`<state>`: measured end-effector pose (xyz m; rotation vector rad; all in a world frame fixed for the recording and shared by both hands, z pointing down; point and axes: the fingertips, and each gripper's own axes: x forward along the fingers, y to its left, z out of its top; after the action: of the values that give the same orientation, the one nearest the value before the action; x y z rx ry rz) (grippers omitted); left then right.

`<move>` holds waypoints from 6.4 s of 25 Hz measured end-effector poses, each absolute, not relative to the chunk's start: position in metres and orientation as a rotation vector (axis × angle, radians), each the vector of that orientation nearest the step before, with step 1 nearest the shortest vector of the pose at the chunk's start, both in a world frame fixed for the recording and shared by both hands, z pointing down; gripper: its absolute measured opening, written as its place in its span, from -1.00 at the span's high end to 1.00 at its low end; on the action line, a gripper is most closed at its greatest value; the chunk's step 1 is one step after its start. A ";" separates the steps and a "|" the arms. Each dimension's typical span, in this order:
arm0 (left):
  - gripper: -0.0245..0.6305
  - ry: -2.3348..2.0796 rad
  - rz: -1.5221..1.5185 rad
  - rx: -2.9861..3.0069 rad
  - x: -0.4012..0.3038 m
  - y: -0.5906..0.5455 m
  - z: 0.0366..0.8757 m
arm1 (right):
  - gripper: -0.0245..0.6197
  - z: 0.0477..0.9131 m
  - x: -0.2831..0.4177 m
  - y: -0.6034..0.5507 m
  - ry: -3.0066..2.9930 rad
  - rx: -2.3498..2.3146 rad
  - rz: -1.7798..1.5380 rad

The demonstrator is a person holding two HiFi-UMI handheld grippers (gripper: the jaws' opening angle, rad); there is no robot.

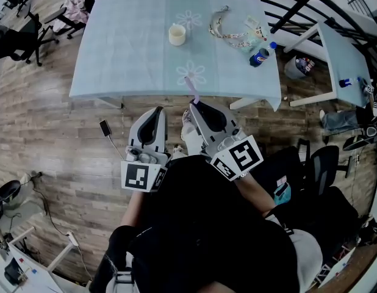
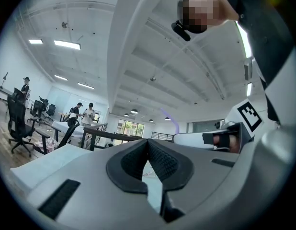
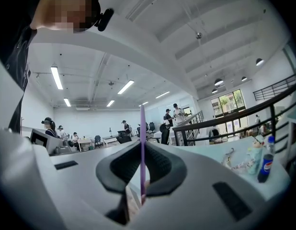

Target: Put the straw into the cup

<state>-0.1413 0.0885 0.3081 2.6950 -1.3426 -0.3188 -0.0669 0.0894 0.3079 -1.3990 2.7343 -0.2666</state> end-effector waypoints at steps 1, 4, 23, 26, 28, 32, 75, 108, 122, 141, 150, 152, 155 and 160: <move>0.88 -1.344 -0.317 2.694 -0.142 0.084 0.308 | 0.83 0.309 -0.067 0.084 2.733 -1.401 -0.268; 0.88 -1.348 -0.324 2.697 -0.146 0.069 0.307 | 0.83 0.311 -0.069 0.070 2.735 -1.402 -0.275; 0.88 -1.414 -0.283 2.656 -0.143 -0.042 0.309 | 0.84 0.322 -0.054 -0.049 2.762 -1.396 -0.361; 0.88 -1.434 -0.269 2.630 -0.136 -0.057 0.311 | 0.83 0.323 -0.047 -0.067 2.770 -1.380 -0.377; 0.88 -1.444 -0.256 2.626 -0.127 -0.064 0.311 | 0.83 0.323 -0.040 -0.075 2.775 -1.360 -0.378; 0.88 -1.474 -0.183 2.621 -0.114 -0.081 0.317 | 0.83 0.325 -0.031 -0.096 2.777 -1.331 -0.377; 0.88 -1.268 -0.113 2.693 -0.082 -0.229 0.331 | 0.83 0.334 0.005 -0.249 2.710 -1.522 -0.388; 0.88 -1.047 -0.004 2.659 -0.094 -0.341 0.389 | 0.83 0.440 -0.010 -0.384 2.629 -1.774 -0.590; 0.88 -1.038 -0.008 2.637 -0.093 -0.361 0.406 | 0.83 0.545 -0.010 -0.398 2.639 -1.930 -0.744; 0.88 -1.048 -0.009 2.612 -0.099 -0.363 0.418 | 0.83 0.591 -0.021 -0.399 2.679 -1.973 -0.826; 0.88 -1.074 -0.007 2.602 -0.103 -0.364 0.419 | 0.83 0.600 -0.023 -0.407 2.712 -2.011 -0.866; 0.88 -1.078 -0.008 2.601 -0.104 -0.363 0.419 | 0.82 0.603 -0.023 -0.407 2.724 -2.009 -0.883; 0.88 -1.082 -0.003 2.599 -0.105 -0.363 0.420 | 0.82 0.605 -0.023 -0.408 2.726 -2.009 -0.901; 0.88 -1.091 -0.002 2.600 -0.105 -0.364 0.420 | 0.77 0.609 -0.023 -0.409 2.744 -2.009 -0.936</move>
<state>-0.1045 -0.3641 0.4202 2.5996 -1.0911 -0.0018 -0.0233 -0.4086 0.6087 -2.0090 2.7436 -0.9357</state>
